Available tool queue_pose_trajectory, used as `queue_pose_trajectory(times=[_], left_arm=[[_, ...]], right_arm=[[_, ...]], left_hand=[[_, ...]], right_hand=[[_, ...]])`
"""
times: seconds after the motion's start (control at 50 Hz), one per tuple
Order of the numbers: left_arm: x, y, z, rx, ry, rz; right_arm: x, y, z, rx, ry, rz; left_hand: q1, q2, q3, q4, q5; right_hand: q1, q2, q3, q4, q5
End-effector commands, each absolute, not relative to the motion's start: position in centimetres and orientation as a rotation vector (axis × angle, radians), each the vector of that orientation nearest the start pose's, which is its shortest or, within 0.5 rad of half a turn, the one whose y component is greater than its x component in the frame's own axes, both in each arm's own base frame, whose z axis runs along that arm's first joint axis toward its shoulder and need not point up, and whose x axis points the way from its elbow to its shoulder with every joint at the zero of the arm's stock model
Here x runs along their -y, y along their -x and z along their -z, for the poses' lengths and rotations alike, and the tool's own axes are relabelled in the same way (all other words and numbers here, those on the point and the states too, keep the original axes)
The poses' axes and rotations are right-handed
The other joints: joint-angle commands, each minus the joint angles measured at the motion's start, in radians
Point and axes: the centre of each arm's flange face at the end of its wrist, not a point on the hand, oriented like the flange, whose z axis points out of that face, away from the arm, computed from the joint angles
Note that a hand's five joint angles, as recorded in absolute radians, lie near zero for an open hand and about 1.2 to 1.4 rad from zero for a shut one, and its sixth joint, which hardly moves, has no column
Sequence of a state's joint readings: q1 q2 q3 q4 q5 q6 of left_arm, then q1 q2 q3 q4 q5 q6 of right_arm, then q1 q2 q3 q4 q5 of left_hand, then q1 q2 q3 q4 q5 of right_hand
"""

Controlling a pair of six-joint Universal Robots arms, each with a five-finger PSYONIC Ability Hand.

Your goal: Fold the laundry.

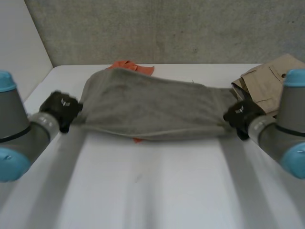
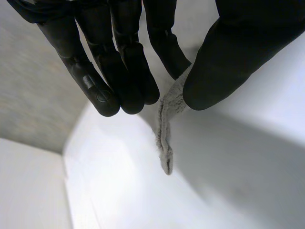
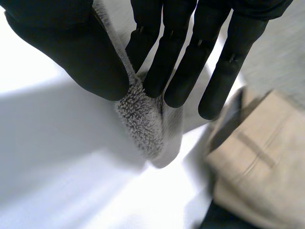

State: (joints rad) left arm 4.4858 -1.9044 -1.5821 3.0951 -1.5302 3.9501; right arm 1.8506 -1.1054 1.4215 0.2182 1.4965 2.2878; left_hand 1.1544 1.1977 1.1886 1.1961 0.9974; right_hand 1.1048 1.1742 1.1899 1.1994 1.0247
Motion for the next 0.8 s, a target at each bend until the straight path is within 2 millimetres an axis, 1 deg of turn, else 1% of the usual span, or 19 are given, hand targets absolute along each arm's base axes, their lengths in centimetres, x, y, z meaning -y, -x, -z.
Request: queue_pose_trajectory(times=[0.02,0.08,0.12,0.16,0.18,0.24,0.26,0.3,0.32,0.34,0.38,0.4,0.42,0.46,0.48,0.64,0.72,0.78,0.8], left_arm=[[22.2,17.5,-20.4,-2.225,-1.327,1.154],[20.6,17.2,-20.4,-2.264,-1.378,1.078],[19.4,17.2,-20.4,-2.281,-1.436,1.033],[18.9,17.3,-20.4,-2.288,-1.467,1.012],[18.8,17.4,-20.4,-2.282,-1.487,1.012],[19.5,18.0,-21.0,-2.227,-1.494,1.088],[20.4,18.5,-21.5,-2.182,-1.481,1.161],[21.4,19.3,-21.6,-2.144,-1.472,1.229],[22.7,20.2,-21.7,-2.106,-1.449,1.306],[23.5,20.7,-21.8,-2.085,-1.431,1.352],[25.0,21.8,-21.8,-2.045,-1.4,1.429],[26.6,22.6,-21.7,-2.02,-1.365,1.484],[27.3,23.1,-21.7,-2.002,-1.347,1.511],[28.6,23.9,-21.4,-1.988,-1.317,1.542],[29.7,24.7,-20.9,-1.976,-1.295,1.559],[34.0,27.4,-18.1,-1.957,-1.223,1.539],[35.3,28.4,-17.4,-1.94,-1.213,1.562],[35.6,29.2,-17.2,-1.931,-1.226,1.589],[35.7,29.7,-17.2,-1.922,-1.234,1.612]], right_arm=[[23.0,-19.1,-20.2,-2.496,1.919,1.031],[21.7,-18.0,-20.4,-2.488,1.979,0.901],[21.6,-17.4,-20.4,-2.474,2.019,0.889],[21.7,-17.2,-20.4,-2.462,2.03,0.905],[22.0,-17.4,-20.4,-2.44,2.039,0.954],[22.9,-17.7,-20.1,-2.431,2.01,1.042],[23.7,-18.0,-19.8,-2.441,1.97,1.112],[24.6,-18.3,-19.5,-2.459,1.92,1.187],[25.1,-18.4,-19.4,-2.468,1.895,1.224],[26.1,-18.7,-19.1,-2.488,1.84,1.3],[27.1,-18.8,-18.6,-2.509,1.793,1.365],[27.5,-18.9,-18.4,-2.522,1.77,1.394],[28.4,-19.0,-18.1,-2.542,1.727,1.449],[29.1,-19.1,-17.6,-2.563,1.688,1.499],[29.9,-19.2,-17.3,-2.577,1.654,1.551],[33.2,-19.6,-16.3,-2.544,1.569,1.841],[34.3,-20.1,-15.9,-2.489,1.56,1.956],[34.6,-20.5,-15.7,-2.462,1.553,2.0],[34.8,-20.8,-15.4,-2.452,1.558,2.019]], left_hand=[[0.242,0.199,0.208,0.2,0.224],[0.242,0.199,0.208,0.2,0.224],[0.242,0.199,0.208,0.2,0.224],[0.242,0.199,0.208,0.2,0.224],[0.242,0.199,0.208,0.2,0.224],[0.242,0.199,0.208,0.2,0.224],[0.242,0.199,0.208,0.2,0.224],[0.242,0.199,0.208,0.2,0.224],[0.242,0.199,0.208,0.2,0.224],[0.242,0.199,0.208,0.2,0.224],[0.242,0.199,0.208,0.2,0.224],[0.242,0.199,0.208,0.2,0.224],[0.242,0.199,0.208,0.2,0.224],[0.242,0.199,0.208,0.2,0.224],[0.242,0.199,0.208,0.2,0.224],[0.242,0.199,0.208,0.2,0.224],[0.242,0.199,0.208,0.2,0.224],[0.242,0.199,0.208,0.2,0.224],[0.242,0.199,0.208,0.2,0.224]], right_hand=[[0.291,0.222,0.206,0.197,0.197],[0.291,0.222,0.206,0.197,0.197],[0.291,0.222,0.206,0.197,0.197],[0.291,0.222,0.206,0.197,0.197],[0.291,0.222,0.206,0.197,0.197],[0.291,0.222,0.206,0.197,0.197],[0.291,0.222,0.206,0.197,0.197],[0.291,0.222,0.206,0.197,0.197],[0.291,0.222,0.206,0.197,0.197],[0.291,0.222,0.206,0.197,0.197],[0.291,0.222,0.206,0.197,0.197],[0.291,0.222,0.206,0.197,0.197],[0.291,0.222,0.206,0.197,0.197],[0.291,0.222,0.206,0.197,0.197],[0.291,0.222,0.206,0.197,0.197],[0.291,0.222,0.206,0.197,0.197],[0.291,0.222,0.206,0.197,0.197],[0.291,0.222,0.206,0.197,0.197],[-0.252,-0.322,-0.338,-0.347,-0.347]])
